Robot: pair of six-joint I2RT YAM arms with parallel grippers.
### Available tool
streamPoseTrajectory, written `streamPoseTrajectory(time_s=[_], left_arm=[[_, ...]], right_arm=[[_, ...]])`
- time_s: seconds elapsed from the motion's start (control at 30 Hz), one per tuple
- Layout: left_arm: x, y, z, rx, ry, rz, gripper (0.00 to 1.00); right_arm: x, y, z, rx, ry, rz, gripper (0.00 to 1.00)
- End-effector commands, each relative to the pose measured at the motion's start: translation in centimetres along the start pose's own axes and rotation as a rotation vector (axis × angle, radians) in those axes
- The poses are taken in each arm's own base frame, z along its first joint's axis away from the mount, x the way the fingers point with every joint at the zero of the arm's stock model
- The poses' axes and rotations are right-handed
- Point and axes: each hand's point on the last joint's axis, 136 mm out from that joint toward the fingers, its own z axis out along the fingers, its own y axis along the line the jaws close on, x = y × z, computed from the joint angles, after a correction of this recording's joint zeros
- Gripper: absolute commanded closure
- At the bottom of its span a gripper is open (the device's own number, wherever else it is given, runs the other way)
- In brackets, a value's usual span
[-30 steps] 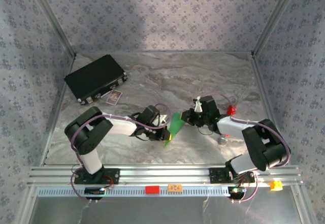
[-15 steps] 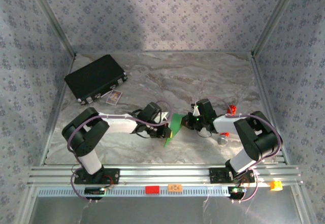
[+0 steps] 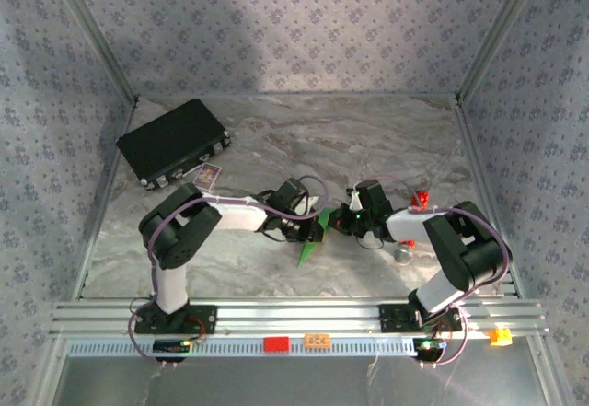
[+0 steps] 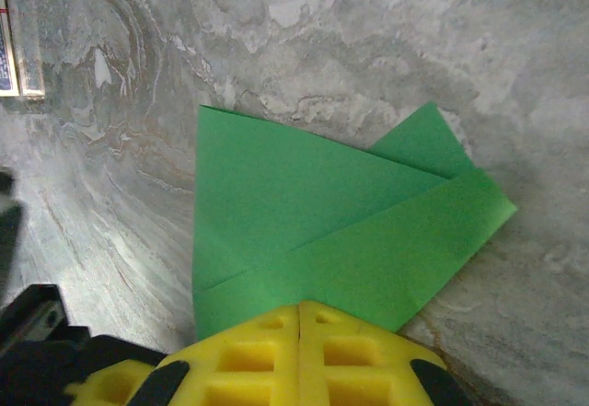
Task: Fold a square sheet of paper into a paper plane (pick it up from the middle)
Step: Fold the wing for the fifth time at the center of the table.
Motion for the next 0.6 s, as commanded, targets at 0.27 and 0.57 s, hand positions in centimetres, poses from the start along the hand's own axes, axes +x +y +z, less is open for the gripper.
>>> streamPoseTrajectory(time_s=[0.27,0.57], left_arm=[[4.2,2.3,-1.3,-0.062,0.053,-0.052,0.91],[7.4,3.8,-2.9,-0.137,0.111,-0.031,0.90]], right_arm=[[1.7,-3.7,0.4,0.117,0.034,0.056,0.98],[1.3,-3.2,0.5,0.103,0.030,0.051,0.98]])
